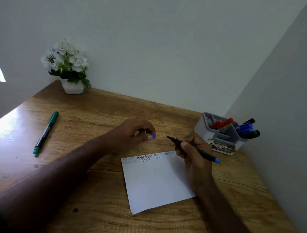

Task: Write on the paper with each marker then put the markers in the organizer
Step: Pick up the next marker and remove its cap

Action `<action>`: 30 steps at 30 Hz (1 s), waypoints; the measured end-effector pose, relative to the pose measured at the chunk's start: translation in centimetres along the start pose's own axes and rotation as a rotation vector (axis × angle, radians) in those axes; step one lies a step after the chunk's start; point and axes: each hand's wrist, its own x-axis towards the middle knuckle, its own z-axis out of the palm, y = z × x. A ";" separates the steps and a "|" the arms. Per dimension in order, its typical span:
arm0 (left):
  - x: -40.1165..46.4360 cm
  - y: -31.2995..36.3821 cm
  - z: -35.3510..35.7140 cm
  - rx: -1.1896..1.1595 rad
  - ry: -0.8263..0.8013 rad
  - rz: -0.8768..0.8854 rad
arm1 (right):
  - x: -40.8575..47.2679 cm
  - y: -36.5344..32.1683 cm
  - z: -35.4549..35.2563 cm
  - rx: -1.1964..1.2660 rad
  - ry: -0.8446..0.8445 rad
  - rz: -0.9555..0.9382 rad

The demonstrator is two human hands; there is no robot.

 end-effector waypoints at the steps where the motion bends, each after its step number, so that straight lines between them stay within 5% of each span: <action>1: 0.0 0.2 0.1 -0.043 -0.003 -0.003 | 0.0 -0.1 0.0 0.040 -0.016 0.001; 30: -0.5 2.6 1.0 -0.189 -0.117 0.047 | -0.3 -0.6 1.0 -0.182 -0.220 -0.086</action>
